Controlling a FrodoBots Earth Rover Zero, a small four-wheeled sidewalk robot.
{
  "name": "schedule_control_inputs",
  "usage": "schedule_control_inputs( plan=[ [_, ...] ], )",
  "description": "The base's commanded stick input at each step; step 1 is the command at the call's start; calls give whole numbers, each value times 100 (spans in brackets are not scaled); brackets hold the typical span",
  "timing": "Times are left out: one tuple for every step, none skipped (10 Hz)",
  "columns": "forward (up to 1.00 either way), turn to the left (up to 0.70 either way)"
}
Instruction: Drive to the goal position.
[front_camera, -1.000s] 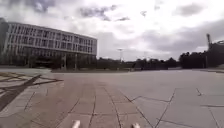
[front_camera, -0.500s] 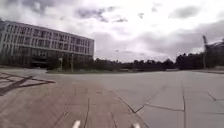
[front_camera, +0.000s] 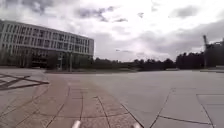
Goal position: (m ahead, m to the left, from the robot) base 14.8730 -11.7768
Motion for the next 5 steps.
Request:
schedule_control_inputs(
  plan=[
    [100,-36],
    [100,-36],
    [100,-35],
    [100,-35],
    [100,-35]
  ],
)
